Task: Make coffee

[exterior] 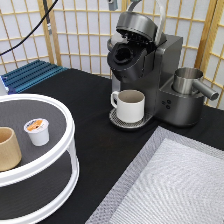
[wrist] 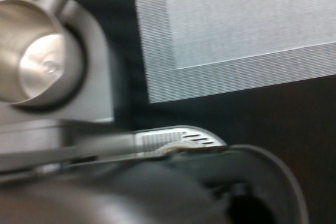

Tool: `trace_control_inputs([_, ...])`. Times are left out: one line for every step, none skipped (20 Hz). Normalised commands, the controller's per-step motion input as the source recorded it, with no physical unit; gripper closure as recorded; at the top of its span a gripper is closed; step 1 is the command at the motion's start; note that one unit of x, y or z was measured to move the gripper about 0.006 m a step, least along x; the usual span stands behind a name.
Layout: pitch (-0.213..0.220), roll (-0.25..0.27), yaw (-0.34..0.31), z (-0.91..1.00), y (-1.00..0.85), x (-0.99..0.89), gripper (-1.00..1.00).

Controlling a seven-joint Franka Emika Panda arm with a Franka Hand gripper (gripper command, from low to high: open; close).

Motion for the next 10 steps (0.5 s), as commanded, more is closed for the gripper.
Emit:
trace_control_inputs([-0.027,0.004,0.000,-0.30,-1.00,-0.26,-1.00])
trace_control_inputs([-0.020,0.000,0.000,-0.31,-1.00,-0.30,-1.00])
trace_control_inputs([-0.013,0.009,0.000,-0.38,-1.00,-0.32,-1.00])
trace_control_inputs([-0.003,0.020,0.000,-0.44,-1.00,-0.36,-1.00])
trace_control_inputs([0.000,0.031,0.000,-0.46,-1.00,-0.39,-1.00])
trace_control_inputs([0.000,0.027,0.000,-0.49,-0.99,-0.42,-1.00])
trace_control_inputs([0.000,0.020,0.000,-0.53,-0.96,-0.47,-1.00])
trace_control_inputs([0.000,0.015,0.000,-0.57,-0.94,-0.51,-1.00])
trace_control_inputs([0.000,0.009,0.000,-0.56,-0.94,-0.51,-1.00])
trace_control_inputs([0.000,0.005,0.000,-0.55,-0.93,-0.51,-1.00])
